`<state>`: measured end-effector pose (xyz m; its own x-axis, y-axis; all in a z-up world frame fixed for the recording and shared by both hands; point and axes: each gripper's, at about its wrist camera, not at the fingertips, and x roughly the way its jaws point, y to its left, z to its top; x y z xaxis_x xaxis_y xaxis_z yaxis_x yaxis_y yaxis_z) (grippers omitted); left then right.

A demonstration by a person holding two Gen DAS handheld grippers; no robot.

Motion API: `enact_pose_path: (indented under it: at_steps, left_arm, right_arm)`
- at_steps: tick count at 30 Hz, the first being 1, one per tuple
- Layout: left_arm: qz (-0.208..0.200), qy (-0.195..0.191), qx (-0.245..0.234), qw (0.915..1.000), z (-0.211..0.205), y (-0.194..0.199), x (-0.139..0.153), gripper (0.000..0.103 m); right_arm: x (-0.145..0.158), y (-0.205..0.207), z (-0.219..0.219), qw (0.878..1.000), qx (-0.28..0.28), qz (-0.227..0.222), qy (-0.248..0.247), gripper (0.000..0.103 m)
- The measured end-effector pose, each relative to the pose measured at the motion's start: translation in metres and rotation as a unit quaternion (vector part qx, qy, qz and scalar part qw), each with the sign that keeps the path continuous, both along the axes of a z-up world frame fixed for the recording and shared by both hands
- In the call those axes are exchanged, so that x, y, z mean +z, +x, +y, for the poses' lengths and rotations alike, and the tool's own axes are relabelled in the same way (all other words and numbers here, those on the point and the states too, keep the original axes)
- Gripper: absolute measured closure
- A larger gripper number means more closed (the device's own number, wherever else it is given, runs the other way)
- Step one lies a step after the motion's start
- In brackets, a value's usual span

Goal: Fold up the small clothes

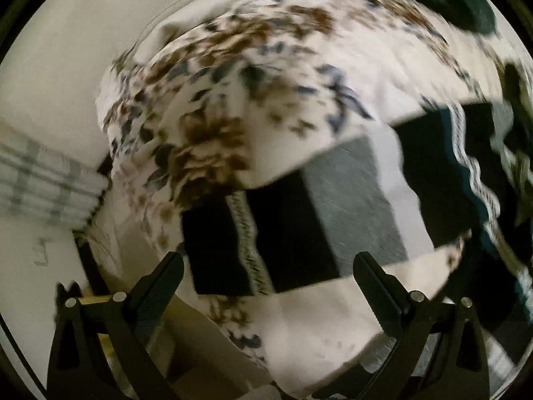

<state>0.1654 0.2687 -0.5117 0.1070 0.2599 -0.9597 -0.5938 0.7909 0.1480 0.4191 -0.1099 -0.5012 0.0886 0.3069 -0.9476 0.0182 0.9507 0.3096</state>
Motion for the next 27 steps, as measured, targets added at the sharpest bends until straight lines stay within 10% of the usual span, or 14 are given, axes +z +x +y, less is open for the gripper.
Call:
enact_pose_path:
  at_steps: [10,17,20,22,27]
  left_arm:
    - [-0.055,-0.164,0.155,0.9726,0.089,-0.053,-0.062,0.003]
    - [-0.039,-0.184,0.198,0.9619,0.096,-0.062,-0.110,0.009]
    - [-0.045,-0.166,0.202,0.9642,0.097,-0.052,-0.110,0.028]
    - [-0.049,-0.141,0.193,0.9697,0.097,-0.045,-0.099,0.097]
    - [-0.087,-0.120,0.180,0.9724,0.102,-0.037,-0.054,0.098]
  right_arm:
    - [0.002,-0.045,-0.104,0.995,-0.088,0.046,-0.023,0.032]
    - [-0.012,-0.049,-0.110,0.992,-0.109,0.060,-0.026,0.032]
    - [-0.011,-0.049,-0.105,0.992,-0.104,0.061,-0.028,0.032]
    - [-0.008,-0.049,-0.101,0.993,-0.099,0.060,-0.029,0.032]
    - [-0.004,-0.053,-0.091,0.994,-0.085,0.055,-0.038,0.032]
